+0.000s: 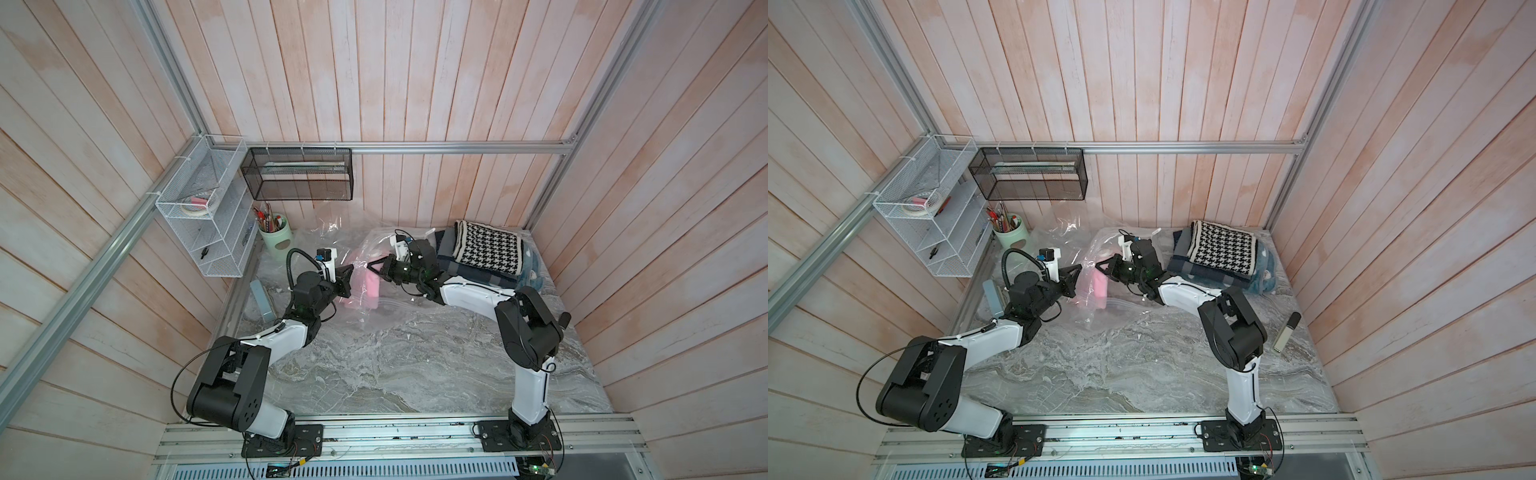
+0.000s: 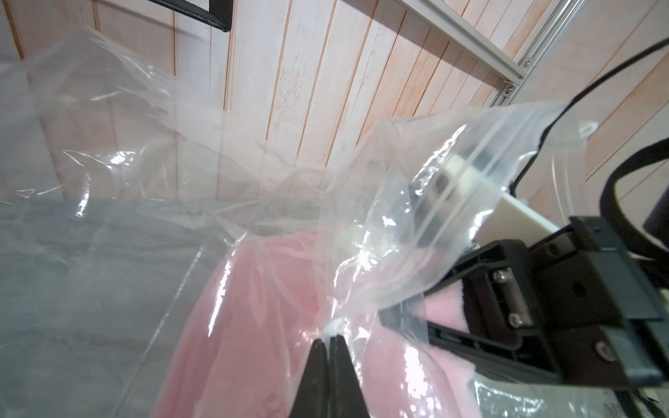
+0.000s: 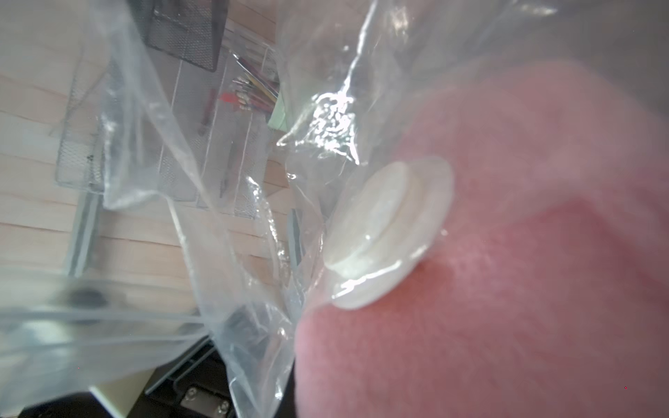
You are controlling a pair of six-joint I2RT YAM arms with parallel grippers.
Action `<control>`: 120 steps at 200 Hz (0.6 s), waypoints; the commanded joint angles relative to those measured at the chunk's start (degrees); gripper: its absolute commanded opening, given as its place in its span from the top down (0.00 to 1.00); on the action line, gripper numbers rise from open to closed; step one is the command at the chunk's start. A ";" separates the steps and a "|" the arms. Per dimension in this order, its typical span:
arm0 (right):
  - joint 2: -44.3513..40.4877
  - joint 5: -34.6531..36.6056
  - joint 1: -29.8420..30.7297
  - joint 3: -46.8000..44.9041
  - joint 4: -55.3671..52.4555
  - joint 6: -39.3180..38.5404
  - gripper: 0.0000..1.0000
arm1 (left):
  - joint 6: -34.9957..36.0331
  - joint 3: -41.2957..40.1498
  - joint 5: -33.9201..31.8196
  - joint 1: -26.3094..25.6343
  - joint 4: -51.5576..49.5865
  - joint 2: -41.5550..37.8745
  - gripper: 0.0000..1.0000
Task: Take the blanket out of the vacuum bag
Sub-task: Take out the blanket from the vacuum bag.
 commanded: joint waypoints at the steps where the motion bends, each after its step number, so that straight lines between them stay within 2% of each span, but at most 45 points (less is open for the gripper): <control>1: -5.13 -0.71 0.35 0.59 -0.22 -1.22 1.00 | 0.76 -0.54 -2.02 0.19 -2.34 -0.28 1.00; 29: -8.53 0.40 0.73 -5.74 0.65 -0.90 1.00 | -0.49 -0.35 -3.08 0.23 -1.38 -0.12 1.00; 57: -7.24 0.37 1.08 -10.69 5.13 1.09 1.00 | -1.59 1.53 -3.68 0.19 -1.39 0.27 1.00; 84: -6.45 1.68 2.78 -8.70 3.02 -0.94 1.00 | -2.13 4.57 -4.52 0.09 -3.62 1.07 1.00; 120: -9.42 3.59 2.85 -4.28 -3.73 -3.67 1.00 | -1.63 5.61 -9.32 -0.23 -6.70 3.63 1.00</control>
